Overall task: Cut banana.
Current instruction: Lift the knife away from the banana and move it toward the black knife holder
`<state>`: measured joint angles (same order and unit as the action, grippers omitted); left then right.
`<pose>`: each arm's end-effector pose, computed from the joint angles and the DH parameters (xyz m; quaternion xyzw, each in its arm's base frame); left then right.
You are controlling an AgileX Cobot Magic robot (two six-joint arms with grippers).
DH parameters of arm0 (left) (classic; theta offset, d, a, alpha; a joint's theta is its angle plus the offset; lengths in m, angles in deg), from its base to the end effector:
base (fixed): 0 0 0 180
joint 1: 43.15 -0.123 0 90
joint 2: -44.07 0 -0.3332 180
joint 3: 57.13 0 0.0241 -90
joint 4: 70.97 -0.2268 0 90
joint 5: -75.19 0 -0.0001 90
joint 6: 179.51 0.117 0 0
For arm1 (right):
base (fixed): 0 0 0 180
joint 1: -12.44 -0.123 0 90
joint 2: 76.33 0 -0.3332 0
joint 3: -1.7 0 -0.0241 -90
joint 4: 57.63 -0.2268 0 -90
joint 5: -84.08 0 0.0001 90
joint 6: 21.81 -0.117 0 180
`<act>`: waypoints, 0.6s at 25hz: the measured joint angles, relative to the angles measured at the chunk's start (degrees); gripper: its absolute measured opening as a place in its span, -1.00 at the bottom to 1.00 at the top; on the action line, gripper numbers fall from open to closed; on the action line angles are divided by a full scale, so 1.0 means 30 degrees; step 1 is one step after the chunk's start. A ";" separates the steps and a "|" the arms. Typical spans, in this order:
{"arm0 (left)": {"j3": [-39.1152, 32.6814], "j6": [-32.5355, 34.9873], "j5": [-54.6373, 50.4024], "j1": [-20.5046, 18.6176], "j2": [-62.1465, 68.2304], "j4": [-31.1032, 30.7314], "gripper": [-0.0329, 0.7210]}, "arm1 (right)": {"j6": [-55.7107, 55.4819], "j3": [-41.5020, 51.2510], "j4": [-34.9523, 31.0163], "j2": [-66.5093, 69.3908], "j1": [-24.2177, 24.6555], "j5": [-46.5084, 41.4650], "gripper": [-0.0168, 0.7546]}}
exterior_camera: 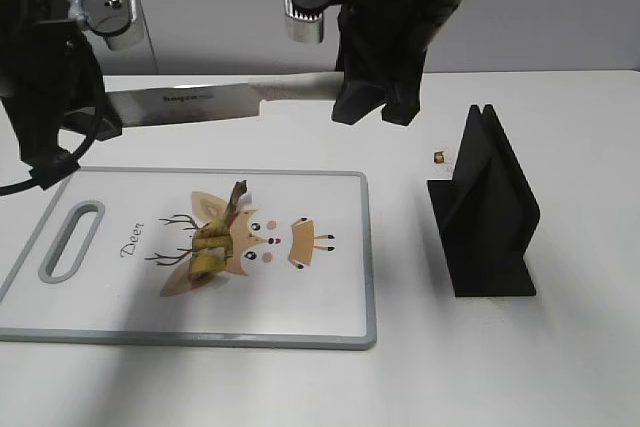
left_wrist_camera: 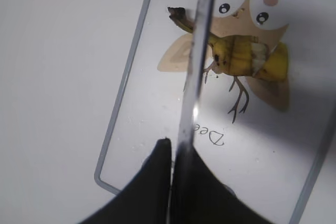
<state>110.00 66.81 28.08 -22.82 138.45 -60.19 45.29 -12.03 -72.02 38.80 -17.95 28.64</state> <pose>0.2759 -0.1193 0.3069 0.6318 0.7385 0.0115 0.2351 0.3460 0.2307 0.2988 -0.6984 0.6777 0.0467 0.2253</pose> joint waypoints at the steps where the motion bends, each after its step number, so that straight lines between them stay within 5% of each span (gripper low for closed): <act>1: 0.0000 0.0000 0.0000 0.0000 0.0000 0.0041 -0.91 | 0.0055 0.0000 0.0000 0.0000 0.0000 -0.0007 -0.51; 4: 0.0000 -0.0152 0.0313 -0.0020 0.0000 0.0309 -0.57 | 0.0102 0.0000 0.0000 0.0000 0.0022 -0.0326 -0.54; 10: 0.0000 -0.0315 0.0618 -0.0104 -0.0273 0.0474 0.69 | -0.0139 0.0000 0.0262 0.0000 0.0102 -0.0587 -0.54; 15: 0.0000 -0.1804 0.1460 -0.0104 -0.1339 0.0308 0.80 | -0.0300 0.0000 0.0262 -0.0040 0.0102 -0.1228 -0.54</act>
<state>110.00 61.39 32.46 -23.13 134.44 -59.27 44.39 -12.03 -71.24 38.68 -17.64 24.96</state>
